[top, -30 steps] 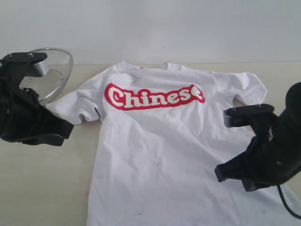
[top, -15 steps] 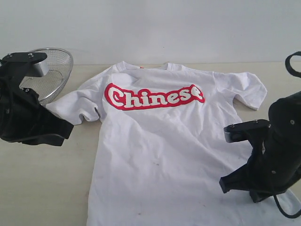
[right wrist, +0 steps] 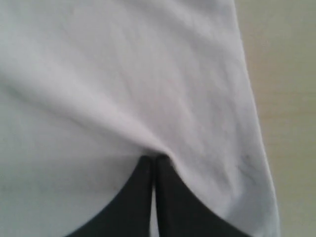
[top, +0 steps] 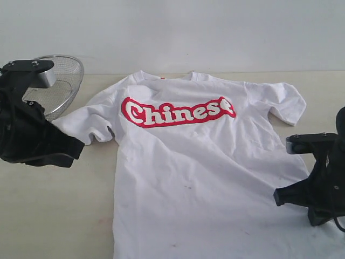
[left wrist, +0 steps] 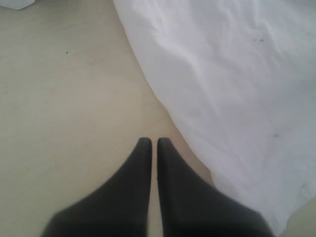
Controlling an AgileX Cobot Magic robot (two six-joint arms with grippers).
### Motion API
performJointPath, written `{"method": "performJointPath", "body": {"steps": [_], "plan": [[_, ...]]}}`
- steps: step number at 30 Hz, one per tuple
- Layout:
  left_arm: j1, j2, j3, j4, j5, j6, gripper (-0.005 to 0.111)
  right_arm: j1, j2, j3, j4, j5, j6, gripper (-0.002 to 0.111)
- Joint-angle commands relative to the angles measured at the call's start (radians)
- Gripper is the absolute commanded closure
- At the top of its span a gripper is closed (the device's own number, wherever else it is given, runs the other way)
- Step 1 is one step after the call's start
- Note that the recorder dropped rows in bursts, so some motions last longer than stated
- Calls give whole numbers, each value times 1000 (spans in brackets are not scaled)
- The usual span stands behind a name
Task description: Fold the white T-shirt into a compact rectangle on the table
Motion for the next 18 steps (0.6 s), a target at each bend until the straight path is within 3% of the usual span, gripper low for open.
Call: {"method": "performJointPath", "body": {"steps": [1, 4, 9, 18], "plan": [[-4, -7, 4, 3, 6, -2, 102, -7, -87, -2, 194, 1, -166, 108], [-4, -7, 4, 3, 6, -2, 102, -7, -170, -40, 293, 8, -223, 108], [-4, -7, 4, 3, 6, -2, 102, -9, -180, -245, 333, 42, -332, 108], [-4, -7, 4, 3, 8, -2, 102, -97, 266, -885, 330, 201, -359, 108]]}}
